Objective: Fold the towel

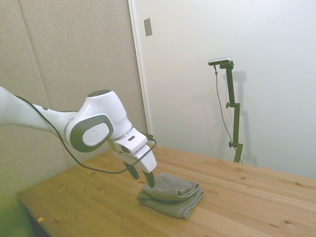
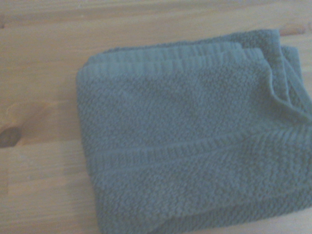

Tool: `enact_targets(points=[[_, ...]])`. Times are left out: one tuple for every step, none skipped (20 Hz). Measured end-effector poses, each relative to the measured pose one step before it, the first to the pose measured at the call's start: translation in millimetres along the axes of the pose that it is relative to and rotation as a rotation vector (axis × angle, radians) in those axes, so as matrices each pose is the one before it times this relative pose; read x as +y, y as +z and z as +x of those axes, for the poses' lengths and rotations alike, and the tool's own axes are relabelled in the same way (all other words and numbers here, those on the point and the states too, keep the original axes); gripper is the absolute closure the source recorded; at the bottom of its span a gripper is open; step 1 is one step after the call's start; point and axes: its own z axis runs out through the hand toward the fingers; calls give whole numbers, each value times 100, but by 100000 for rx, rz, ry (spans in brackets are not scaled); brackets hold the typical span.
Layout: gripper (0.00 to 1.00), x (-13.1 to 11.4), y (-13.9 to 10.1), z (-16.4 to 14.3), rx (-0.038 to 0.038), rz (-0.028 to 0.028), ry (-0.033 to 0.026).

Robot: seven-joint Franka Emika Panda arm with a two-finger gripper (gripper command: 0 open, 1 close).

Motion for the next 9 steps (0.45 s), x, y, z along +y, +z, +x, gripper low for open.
enact_targets(points=[[0,-53,-241,-619,-511,-514,-854],[0,-203,-189,-848,-586,-488,-1278],[0,-456,9,-1421,-1305,-749,-1894],[0,-671,56,-1781,-1127,-469,-2218],[0,-907,202,-2271,-444,-586,-2493],[0,-853,198,-2480,-51,-687,-2196],[0,-629,88,-2357,221,-479,-1714],[0,-310,-93,-1993,578,-90,-979],[0,12,-257,-1667,675,262,-484]])
